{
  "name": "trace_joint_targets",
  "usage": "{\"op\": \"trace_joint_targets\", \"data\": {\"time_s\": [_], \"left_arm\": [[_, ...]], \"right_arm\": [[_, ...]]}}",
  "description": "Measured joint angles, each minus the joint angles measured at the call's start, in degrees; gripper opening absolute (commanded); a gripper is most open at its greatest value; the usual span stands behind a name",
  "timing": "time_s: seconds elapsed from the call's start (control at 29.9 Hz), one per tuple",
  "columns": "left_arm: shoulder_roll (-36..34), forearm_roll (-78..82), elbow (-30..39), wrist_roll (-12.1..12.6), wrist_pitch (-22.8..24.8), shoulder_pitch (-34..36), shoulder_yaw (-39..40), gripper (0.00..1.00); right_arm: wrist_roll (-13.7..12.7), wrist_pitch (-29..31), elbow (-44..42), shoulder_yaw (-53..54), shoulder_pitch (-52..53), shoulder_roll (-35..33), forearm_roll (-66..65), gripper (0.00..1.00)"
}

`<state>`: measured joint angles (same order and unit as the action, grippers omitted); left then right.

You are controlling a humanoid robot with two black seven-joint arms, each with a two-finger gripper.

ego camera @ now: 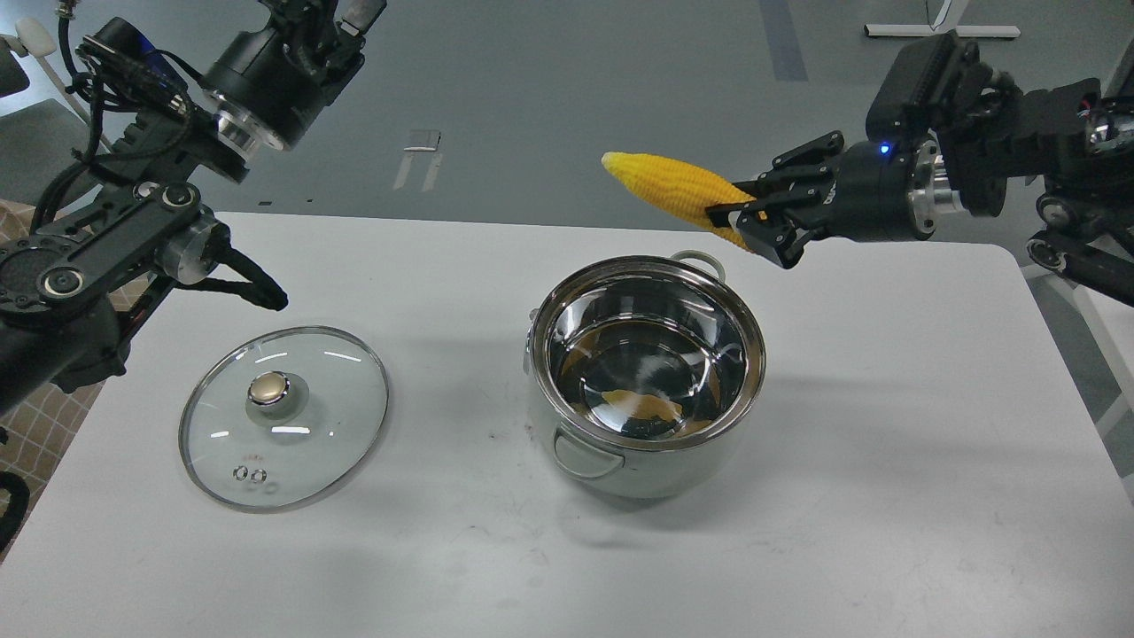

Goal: Open pot and put corn in
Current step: 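Lift the corn cob with the right gripper and carry it over the pot, then lower the corn cob into the pot and open the right gripper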

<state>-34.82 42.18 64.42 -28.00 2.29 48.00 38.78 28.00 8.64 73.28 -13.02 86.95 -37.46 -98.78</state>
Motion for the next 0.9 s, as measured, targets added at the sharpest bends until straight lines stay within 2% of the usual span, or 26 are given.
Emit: {"op": "trace_joint_targets", "data": {"time_s": [0.4, 0.9], "left_arm": [[0.66, 0.01, 0.00, 0.00, 0.00, -0.15, 0.07, 0.97], [0.54, 0.06, 0.00, 0.00, 0.00, -0.33, 0.24, 0.97]], "right_arm": [[-0.01, 0.60, 0.15, -4.51, -1.26, 3.79, 0.16, 0.00], [-0.01, 0.30, -7.40, -4.60, -6.16, 12.93, 0.25, 0.02]]}}
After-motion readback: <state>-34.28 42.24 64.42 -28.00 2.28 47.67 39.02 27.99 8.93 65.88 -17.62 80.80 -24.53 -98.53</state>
